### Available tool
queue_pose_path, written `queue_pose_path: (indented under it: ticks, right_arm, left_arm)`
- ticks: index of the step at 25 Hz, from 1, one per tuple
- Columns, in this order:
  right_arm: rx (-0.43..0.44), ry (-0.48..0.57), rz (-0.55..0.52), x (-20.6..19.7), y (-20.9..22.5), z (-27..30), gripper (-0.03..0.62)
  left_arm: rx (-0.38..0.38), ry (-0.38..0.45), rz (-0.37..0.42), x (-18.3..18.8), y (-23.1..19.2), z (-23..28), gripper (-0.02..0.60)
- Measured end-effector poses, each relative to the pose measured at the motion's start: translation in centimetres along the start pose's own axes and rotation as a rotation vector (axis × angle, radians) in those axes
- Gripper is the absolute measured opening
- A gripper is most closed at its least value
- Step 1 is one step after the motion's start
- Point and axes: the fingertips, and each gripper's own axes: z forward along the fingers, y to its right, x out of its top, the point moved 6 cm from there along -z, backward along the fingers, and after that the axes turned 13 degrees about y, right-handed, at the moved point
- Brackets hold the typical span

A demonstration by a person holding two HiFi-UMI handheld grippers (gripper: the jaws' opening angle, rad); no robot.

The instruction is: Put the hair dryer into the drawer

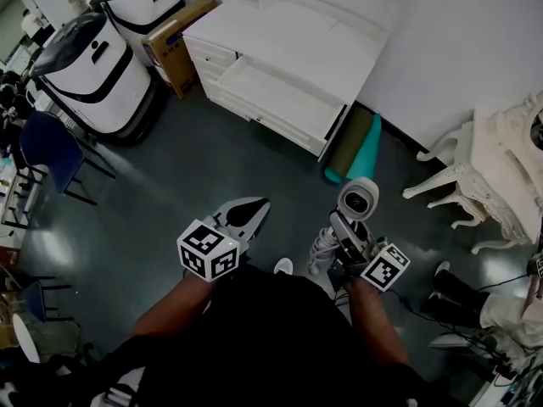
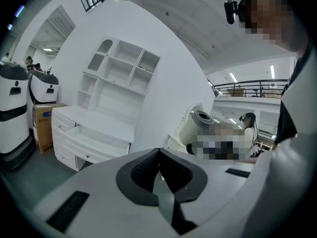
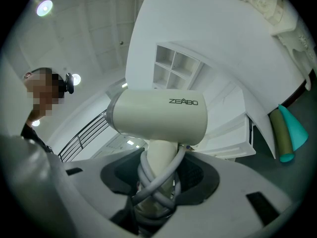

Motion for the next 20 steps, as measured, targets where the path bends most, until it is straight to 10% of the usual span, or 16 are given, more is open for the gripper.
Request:
queue_pose_path:
  ticks: [20]
  right_arm:
    - [0.04, -0.009, 0.042, 1.2, 3.0, -0.1, 0.21]
  left_arm:
    - [0.075, -0.083, 0.013, -1.6, 0.9, 2.3, 0.005]
